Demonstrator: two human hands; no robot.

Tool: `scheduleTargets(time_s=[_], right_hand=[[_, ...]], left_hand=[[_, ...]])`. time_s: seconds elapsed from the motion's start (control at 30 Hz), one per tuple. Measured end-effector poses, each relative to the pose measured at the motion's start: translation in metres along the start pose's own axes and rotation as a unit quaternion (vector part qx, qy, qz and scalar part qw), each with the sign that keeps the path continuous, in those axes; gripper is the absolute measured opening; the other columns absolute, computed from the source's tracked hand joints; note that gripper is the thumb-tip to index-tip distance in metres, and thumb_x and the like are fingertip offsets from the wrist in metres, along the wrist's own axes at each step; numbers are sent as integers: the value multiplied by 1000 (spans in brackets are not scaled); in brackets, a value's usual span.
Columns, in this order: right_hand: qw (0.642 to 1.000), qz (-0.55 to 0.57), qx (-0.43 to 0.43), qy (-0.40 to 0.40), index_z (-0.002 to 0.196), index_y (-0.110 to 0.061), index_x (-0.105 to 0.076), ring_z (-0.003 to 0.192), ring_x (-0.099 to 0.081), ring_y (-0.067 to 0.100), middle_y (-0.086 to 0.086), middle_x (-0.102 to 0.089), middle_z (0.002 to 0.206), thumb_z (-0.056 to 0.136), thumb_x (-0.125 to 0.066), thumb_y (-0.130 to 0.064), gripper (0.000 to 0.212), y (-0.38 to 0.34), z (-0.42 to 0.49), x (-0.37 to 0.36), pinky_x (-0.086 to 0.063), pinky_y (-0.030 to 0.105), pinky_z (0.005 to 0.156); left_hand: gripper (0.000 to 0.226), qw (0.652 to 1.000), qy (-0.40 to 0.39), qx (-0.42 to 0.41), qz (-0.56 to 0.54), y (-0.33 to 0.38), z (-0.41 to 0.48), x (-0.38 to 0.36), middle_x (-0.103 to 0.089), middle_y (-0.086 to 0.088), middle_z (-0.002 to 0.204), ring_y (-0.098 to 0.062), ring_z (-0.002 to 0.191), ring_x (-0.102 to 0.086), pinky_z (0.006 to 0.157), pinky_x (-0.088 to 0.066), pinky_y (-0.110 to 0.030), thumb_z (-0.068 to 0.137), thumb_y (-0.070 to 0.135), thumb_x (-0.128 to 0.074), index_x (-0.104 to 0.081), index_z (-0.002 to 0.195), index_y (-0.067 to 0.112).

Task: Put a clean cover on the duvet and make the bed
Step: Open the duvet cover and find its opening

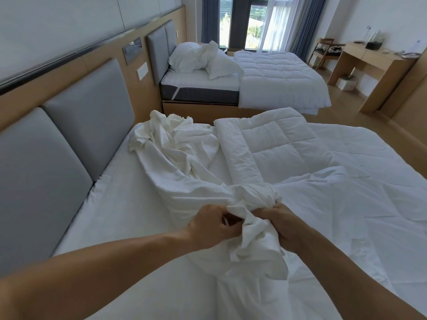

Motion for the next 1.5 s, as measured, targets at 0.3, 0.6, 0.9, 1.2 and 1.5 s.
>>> scheduleTargets(time_s=[0.3,0.6,0.9,1.2,1.5], right_hand=[[1000,28,0,0,120,6,-61,87,-70,38,26,-71,105,72,-73,-3,51,2,-3,4,-58,44,75],[1000,14,-23,-13,120,5,-60,88,-70,38,25,-71,103,62,-77,-5,62,3,-10,-10,-59,47,76],[998,-56,-5,35,115,3,-64,90,-73,36,23,-73,101,81,-71,3,35,-12,-11,-1,-59,39,71],[981,-169,26,92,93,-3,-71,78,-75,25,14,-76,86,81,-72,-1,13,-26,-14,-15,-62,35,68],[898,-395,42,190,128,-10,-43,110,-59,27,2,-61,113,82,-69,-31,56,-38,-18,-17,-47,48,100]], left_hand=[[25,997,-14,-37,66,9,-1,-11,-60,15,64,-7,63,-57,65,-50,-29,88,31,-70,-59,66,29],[13,974,-130,7,187,-5,-1,-20,-68,9,93,-16,89,-61,75,-43,-27,95,36,-57,-65,100,27],[35,985,-23,95,-142,3,-15,15,-73,-5,79,-20,59,-59,49,-39,-20,97,32,-61,-68,88,-1],[17,963,35,184,-193,-7,-14,12,-62,3,60,-2,49,-52,52,-41,-16,90,18,-72,-76,79,5],[5,917,153,177,-322,-2,-30,-2,-73,-10,78,-15,69,-69,64,-58,-26,90,8,-71,-68,86,7]])
Point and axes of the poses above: each hand's wrist, its own z-axis towards the middle knuckle, its own x-axis out of the back of the hand, y = z × x, the point moved 10 cm from there along z, towards the middle knuckle
